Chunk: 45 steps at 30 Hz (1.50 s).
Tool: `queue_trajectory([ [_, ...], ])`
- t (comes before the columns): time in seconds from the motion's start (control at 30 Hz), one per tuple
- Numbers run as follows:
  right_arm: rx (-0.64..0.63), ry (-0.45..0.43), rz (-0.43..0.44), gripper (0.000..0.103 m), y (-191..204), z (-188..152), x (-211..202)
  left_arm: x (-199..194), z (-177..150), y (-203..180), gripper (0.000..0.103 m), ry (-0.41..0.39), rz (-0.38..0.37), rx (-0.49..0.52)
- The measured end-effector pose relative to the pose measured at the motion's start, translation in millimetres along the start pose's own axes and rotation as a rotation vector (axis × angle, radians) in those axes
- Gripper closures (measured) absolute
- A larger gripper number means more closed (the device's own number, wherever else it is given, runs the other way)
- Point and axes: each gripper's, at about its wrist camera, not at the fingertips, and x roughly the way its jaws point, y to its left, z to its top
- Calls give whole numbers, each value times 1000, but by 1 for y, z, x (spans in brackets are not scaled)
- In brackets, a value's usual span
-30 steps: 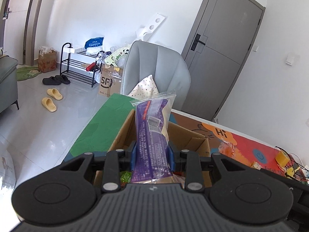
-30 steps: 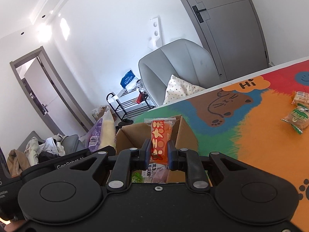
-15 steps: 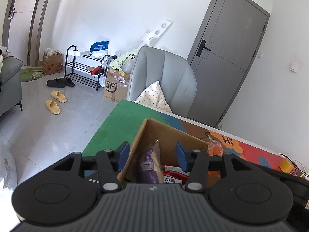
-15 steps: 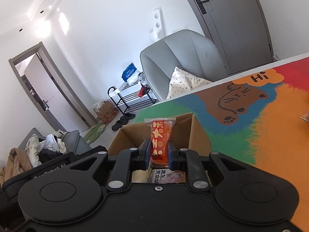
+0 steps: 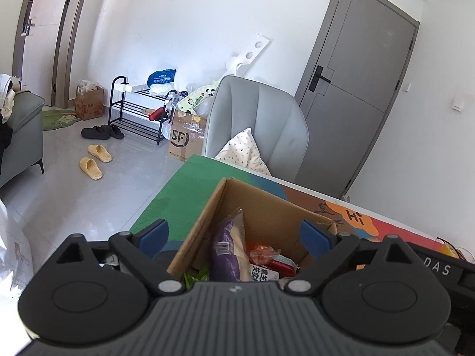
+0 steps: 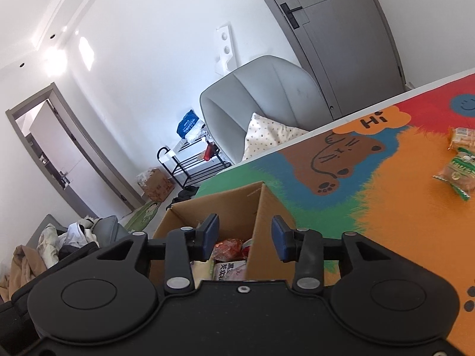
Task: Organize snacks
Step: 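Drop the purple bread bag into the box with the left tool while the right tool drops the orange packet, then move both open tools back over the last snacks on the table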
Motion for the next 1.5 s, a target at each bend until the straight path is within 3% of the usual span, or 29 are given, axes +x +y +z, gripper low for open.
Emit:
queue_trajectory([
  [0.1, 15, -20, -26, 51, -12, 2, -12, 1, -4, -13, 6, 11, 0, 8],
  [0.27, 39, -51, -87, 45, -37, 7, -30, -1, -10, -37, 4, 14, -11, 32],
  [0.4, 60, -93, -132, 34, -57, 10, -49, -5, -17, -60, 1, 21, -46, 49],
  [0.67, 111, -161, -199, 26, -99, 16, -85, -5, -31, -111, 1, 47, -111, 116],
  [1.07, 202, -223, -259, 23, -166, 21, -120, 2, -56, -188, 1, 84, -177, 222],
  [1.5, 231, -232, -289, 23, -214, 30, -127, 31, -73, -239, 1, 131, -188, 241],
])
